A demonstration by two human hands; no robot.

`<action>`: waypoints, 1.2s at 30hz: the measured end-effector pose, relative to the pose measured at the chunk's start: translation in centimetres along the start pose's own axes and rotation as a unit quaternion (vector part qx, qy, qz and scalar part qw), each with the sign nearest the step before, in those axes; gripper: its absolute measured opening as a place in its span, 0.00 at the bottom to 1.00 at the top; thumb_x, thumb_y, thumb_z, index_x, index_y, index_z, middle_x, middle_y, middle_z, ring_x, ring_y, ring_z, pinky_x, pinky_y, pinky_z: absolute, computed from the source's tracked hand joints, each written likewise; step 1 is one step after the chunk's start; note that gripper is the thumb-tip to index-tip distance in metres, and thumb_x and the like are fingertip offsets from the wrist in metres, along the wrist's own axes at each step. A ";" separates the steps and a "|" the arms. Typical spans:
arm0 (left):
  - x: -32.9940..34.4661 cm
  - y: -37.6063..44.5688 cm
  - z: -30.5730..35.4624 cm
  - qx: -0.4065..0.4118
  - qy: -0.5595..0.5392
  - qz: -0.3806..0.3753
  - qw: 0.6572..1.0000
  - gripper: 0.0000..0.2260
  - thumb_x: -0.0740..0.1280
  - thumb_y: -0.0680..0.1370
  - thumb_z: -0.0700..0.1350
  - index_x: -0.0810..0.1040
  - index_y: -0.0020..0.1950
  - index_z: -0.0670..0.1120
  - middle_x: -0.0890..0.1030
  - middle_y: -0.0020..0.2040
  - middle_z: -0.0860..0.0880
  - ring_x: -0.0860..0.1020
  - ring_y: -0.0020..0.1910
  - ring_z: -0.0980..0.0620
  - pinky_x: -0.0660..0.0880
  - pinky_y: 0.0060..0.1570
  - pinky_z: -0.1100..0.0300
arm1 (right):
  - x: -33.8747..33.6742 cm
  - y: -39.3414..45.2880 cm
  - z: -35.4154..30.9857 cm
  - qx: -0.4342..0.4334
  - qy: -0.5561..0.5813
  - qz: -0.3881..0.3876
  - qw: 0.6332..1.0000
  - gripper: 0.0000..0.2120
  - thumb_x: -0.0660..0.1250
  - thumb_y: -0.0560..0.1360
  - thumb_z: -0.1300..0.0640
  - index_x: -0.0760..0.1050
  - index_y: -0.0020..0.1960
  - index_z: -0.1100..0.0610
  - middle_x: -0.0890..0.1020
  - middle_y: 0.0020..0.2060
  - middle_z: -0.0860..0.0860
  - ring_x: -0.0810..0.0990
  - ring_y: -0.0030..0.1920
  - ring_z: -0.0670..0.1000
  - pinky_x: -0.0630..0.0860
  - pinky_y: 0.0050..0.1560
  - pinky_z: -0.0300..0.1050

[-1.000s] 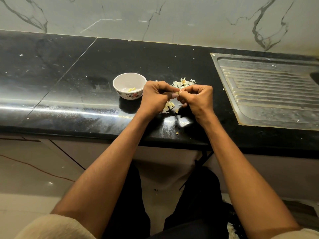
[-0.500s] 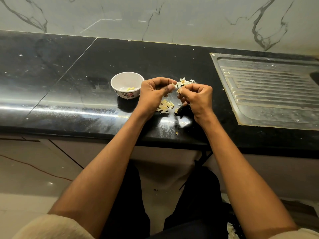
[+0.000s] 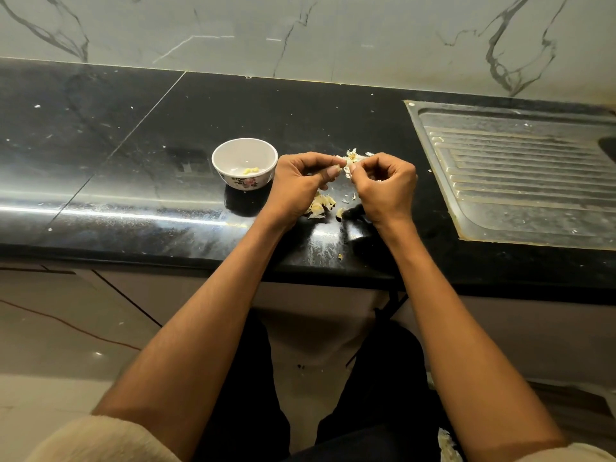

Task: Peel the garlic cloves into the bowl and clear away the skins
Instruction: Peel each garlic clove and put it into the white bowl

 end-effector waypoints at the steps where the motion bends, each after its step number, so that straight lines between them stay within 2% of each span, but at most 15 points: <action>1: 0.0 0.0 -0.1 -0.003 0.004 0.003 1.000 0.07 0.73 0.77 0.34 0.87 0.52 0.43 0.87 0.45 0.46 0.81 0.44 0.53 0.78 0.46 0.56 | -0.1 0.0 -0.1 -0.006 -0.001 0.000 1.000 0.06 0.76 0.70 0.64 0.82 0.39 0.56 0.83 0.33 0.46 0.78 0.32 0.40 0.76 0.36 0.36; 3: 0.0 0.0 -0.1 -0.009 0.008 0.008 1.000 0.08 0.73 0.77 0.34 0.86 0.54 0.43 0.87 0.43 0.47 0.81 0.43 0.53 0.79 0.46 0.56 | -0.2 -0.1 -0.2 -0.007 0.007 0.000 1.000 0.05 0.77 0.70 0.64 0.83 0.42 0.57 0.84 0.36 0.46 0.79 0.34 0.40 0.78 0.36 0.37; 5: 0.0 0.0 -0.1 -0.010 0.006 0.009 1.000 0.09 0.74 0.76 0.34 0.85 0.55 0.41 0.85 0.42 0.44 0.81 0.41 0.52 0.79 0.46 0.56 | -0.3 -0.1 -0.2 -0.001 0.033 -0.007 0.999 0.03 0.76 0.71 0.63 0.85 0.43 0.57 0.85 0.37 0.48 0.81 0.36 0.45 0.81 0.36 0.45; 7: 0.0 -0.1 0.1 -0.012 -0.003 0.013 1.000 0.08 0.75 0.75 0.33 0.82 0.53 0.39 0.83 0.41 0.41 0.80 0.39 0.52 0.79 0.44 0.57 | -0.2 -0.2 -0.2 0.005 0.063 -0.028 0.998 0.02 0.75 0.71 0.62 0.86 0.44 0.58 0.87 0.39 0.50 0.84 0.38 0.48 0.81 0.38 0.48; 12: -0.2 0.0 0.0 -0.002 0.004 0.015 1.000 0.04 0.76 0.75 0.35 0.83 0.47 0.40 0.84 0.42 0.42 0.80 0.40 0.51 0.79 0.44 0.58 | 0.1 -0.3 -0.4 -0.001 0.073 -0.066 0.995 0.02 0.75 0.71 0.59 0.86 0.43 0.57 0.87 0.39 0.51 0.83 0.36 0.45 0.77 0.36 0.41; 18: -0.3 0.2 -0.4 -0.008 0.011 0.021 1.000 0.04 0.75 0.76 0.36 0.86 0.49 0.44 0.87 0.43 0.47 0.82 0.43 0.52 0.79 0.46 0.58 | 0.3 -0.3 -0.1 0.007 0.041 -0.079 0.996 0.03 0.77 0.71 0.60 0.85 0.40 0.60 0.86 0.34 0.52 0.82 0.33 0.49 0.78 0.35 0.44; 23: -0.1 0.0 -0.1 -0.011 -0.004 0.024 1.000 0.06 0.74 0.76 0.33 0.86 0.52 0.39 0.87 0.43 0.47 0.84 0.42 0.53 0.80 0.45 0.62 | 0.3 -0.3 -0.1 0.001 0.029 -0.073 0.997 0.02 0.76 0.70 0.62 0.85 0.40 0.62 0.86 0.34 0.52 0.84 0.33 0.51 0.81 0.36 0.44; 29: 0.0 0.0 0.0 -0.019 -0.014 0.024 0.999 0.06 0.73 0.76 0.32 0.85 0.52 0.37 0.87 0.39 0.49 0.83 0.37 0.54 0.80 0.40 0.63 | 0.4 -0.6 -0.3 -0.026 0.007 -0.055 0.998 0.03 0.76 0.70 0.65 0.85 0.39 0.60 0.84 0.32 0.49 0.79 0.30 0.41 0.75 0.33 0.35; 31: -0.1 0.1 -0.1 -0.022 -0.006 0.023 0.999 0.06 0.73 0.76 0.32 0.85 0.53 0.36 0.87 0.39 0.48 0.83 0.36 0.55 0.79 0.39 0.63 | 0.4 -0.7 -0.5 -0.043 -0.012 -0.052 0.998 0.03 0.76 0.70 0.66 0.85 0.38 0.61 0.83 0.31 0.48 0.78 0.28 0.40 0.73 0.31 0.33; 36: -0.1 0.0 -0.1 -0.022 0.009 0.012 1.000 0.07 0.73 0.75 0.31 0.86 0.49 0.41 0.87 0.38 0.49 0.82 0.35 0.55 0.79 0.40 0.63 | 0.4 -0.9 -0.8 -0.080 -0.054 -0.051 0.994 0.02 0.74 0.69 0.63 0.84 0.38 0.60 0.83 0.30 0.49 0.78 0.27 0.42 0.76 0.31 0.35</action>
Point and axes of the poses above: each hand's wrist, its own y-axis towards the middle knuckle, its own x-axis out of the palm, z = x × y, the point moved 3 cm from there along y, towards the middle knuckle
